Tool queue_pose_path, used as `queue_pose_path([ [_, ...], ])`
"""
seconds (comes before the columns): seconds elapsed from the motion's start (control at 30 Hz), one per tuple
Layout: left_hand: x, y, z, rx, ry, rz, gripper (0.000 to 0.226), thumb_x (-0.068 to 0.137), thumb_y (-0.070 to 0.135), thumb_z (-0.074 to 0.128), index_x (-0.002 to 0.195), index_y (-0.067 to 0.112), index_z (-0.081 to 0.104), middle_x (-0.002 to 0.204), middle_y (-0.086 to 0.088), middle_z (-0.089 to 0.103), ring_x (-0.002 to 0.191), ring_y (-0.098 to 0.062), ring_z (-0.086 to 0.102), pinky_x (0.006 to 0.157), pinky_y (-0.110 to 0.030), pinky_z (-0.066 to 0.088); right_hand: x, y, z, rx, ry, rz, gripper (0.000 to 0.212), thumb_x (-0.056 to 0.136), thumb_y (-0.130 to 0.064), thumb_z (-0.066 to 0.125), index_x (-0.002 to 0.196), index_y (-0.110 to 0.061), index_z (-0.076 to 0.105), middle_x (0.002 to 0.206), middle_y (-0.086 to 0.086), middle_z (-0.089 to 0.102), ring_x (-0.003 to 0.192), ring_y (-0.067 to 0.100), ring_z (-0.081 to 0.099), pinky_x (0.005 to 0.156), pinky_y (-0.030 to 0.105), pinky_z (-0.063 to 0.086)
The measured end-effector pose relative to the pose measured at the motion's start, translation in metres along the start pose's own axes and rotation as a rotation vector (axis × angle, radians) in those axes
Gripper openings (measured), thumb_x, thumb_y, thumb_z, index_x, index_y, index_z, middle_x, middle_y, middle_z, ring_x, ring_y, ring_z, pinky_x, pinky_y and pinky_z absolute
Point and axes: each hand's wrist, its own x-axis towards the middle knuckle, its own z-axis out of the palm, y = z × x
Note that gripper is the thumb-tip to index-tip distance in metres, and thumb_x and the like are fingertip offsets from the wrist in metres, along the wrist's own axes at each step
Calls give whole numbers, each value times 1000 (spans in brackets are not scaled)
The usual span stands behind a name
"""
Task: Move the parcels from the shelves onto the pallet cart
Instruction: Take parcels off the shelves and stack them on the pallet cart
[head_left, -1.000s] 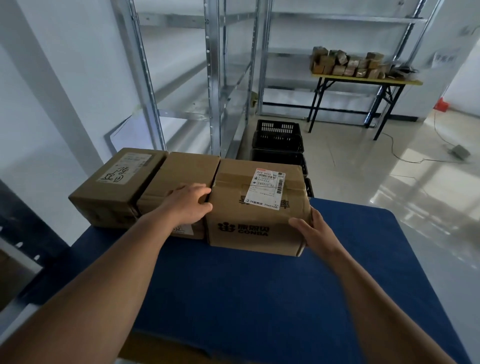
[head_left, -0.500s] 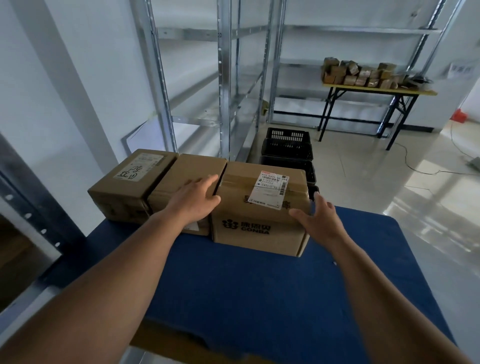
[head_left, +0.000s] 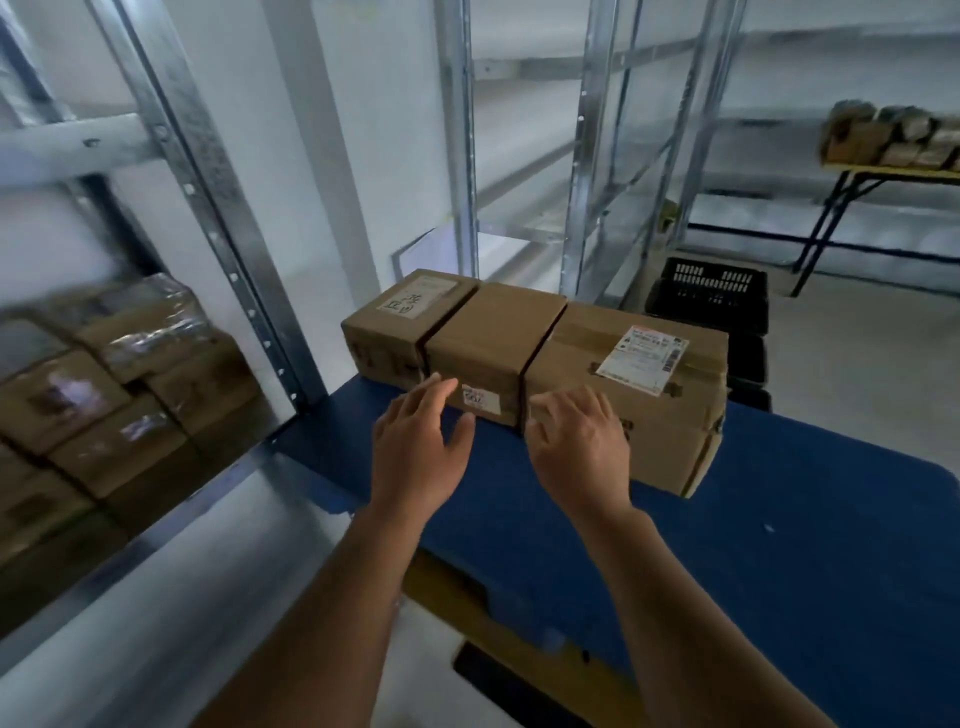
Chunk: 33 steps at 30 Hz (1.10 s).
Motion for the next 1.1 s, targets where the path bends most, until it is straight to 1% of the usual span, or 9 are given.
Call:
queue_pose_path([
  [0.2,-54,-45,-29,78,36,-155,47,92,39,49,136,22,44,149,-1,35,138,-18,26,109,-39,20,-39,-42,26,55,-66,-132,16,83,-17,66,97,-12,71,98,4,65,94,24,60,78,37,47],
  [0.4,-107,-92,-74,202,88,-277,57,90,55,40,138,24,42,151,-1,31,141,-18,23,114,-43,17,-70,-97,44,70,-197,-229,27,92,-35,53,110,-22,68,118,-1,60,110,17,51,89,31,36],
  [0.47,-129,-106,-95,257,100,-315,65,85,60,31,139,25,41,153,0,28,142,-18,20,115,-43,13,-86,-123,49,83,-229,-265,26,92,-35,53,110,-23,68,120,-2,59,112,16,50,89,30,35],
  [0.57,-170,-129,-131,316,126,-388,60,90,59,32,142,28,35,155,2,21,144,-18,12,116,-43,3,-117,-168,55,138,-231,-355,23,91,-33,57,106,-20,70,117,4,63,109,22,56,89,35,42],
  [0.67,-225,-149,-176,337,182,-452,71,81,63,22,141,28,36,155,2,22,144,-19,13,117,-43,3,-161,-219,60,155,-308,-427,30,94,-40,50,113,-25,66,126,1,60,117,19,52,98,36,39],
  [0.73,-267,-164,-208,361,225,-498,73,79,62,20,141,28,36,154,1,23,143,-19,14,117,-43,3,-197,-255,61,195,-325,-477,28,93,-39,55,112,-24,67,124,1,62,116,20,55,98,35,39],
  [0.8,-309,-181,-236,378,271,-538,68,84,61,24,141,27,37,154,0,25,143,-20,15,116,-44,5,-234,-291,60,241,-326,-545,24,90,-33,61,106,-18,70,118,6,66,109,24,61,94,39,44],
  [0.9,-371,-204,-274,375,331,-583,57,91,54,41,140,25,38,153,-2,27,142,-21,17,116,-46,7,-287,-342,56,291,-346,-606,22,86,-28,66,102,-13,72,113,10,68,105,28,63,90,44,50],
  [1.1,-486,-236,-343,418,455,-699,57,89,53,45,140,26,38,153,-1,26,143,-20,14,116,-47,5,-381,-435,48,364,-371,-783,21,81,-25,72,98,-14,73,103,9,70,96,25,66,82,40,51],
])
